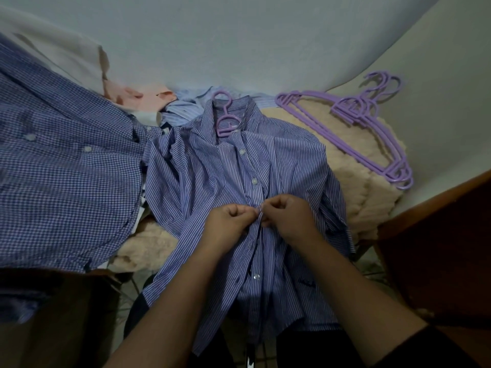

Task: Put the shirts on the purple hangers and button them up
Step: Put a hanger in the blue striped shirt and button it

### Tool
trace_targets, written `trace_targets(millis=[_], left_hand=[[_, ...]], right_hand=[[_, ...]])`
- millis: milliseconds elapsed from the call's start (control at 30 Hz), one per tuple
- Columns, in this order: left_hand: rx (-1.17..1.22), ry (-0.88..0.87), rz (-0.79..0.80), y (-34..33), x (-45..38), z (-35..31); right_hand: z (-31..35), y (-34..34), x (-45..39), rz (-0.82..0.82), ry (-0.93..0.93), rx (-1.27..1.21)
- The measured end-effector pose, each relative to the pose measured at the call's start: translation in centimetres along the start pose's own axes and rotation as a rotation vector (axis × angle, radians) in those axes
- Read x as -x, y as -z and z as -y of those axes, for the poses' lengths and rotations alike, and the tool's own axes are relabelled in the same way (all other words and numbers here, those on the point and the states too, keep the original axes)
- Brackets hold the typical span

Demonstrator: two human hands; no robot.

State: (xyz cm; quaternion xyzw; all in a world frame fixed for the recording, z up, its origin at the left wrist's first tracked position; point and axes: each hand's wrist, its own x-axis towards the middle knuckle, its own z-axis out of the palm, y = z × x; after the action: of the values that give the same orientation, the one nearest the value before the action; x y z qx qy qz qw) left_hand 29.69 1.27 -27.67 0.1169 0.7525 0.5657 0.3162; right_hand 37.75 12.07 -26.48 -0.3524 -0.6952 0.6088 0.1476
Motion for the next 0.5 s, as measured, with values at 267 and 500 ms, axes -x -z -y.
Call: trace_targets(millis=[267,500], left_hand=[[0.379,0.324,0.093,0.2,-0.8,-0.5],[-0.095,0.019,0.021,0.7,1.8,2.0]], right_hand=[[-0.6,0.0,-0.7,0.030,0.088,0.059],[-2.5,0.9,0.6,0.157,-0.083,0.074]])
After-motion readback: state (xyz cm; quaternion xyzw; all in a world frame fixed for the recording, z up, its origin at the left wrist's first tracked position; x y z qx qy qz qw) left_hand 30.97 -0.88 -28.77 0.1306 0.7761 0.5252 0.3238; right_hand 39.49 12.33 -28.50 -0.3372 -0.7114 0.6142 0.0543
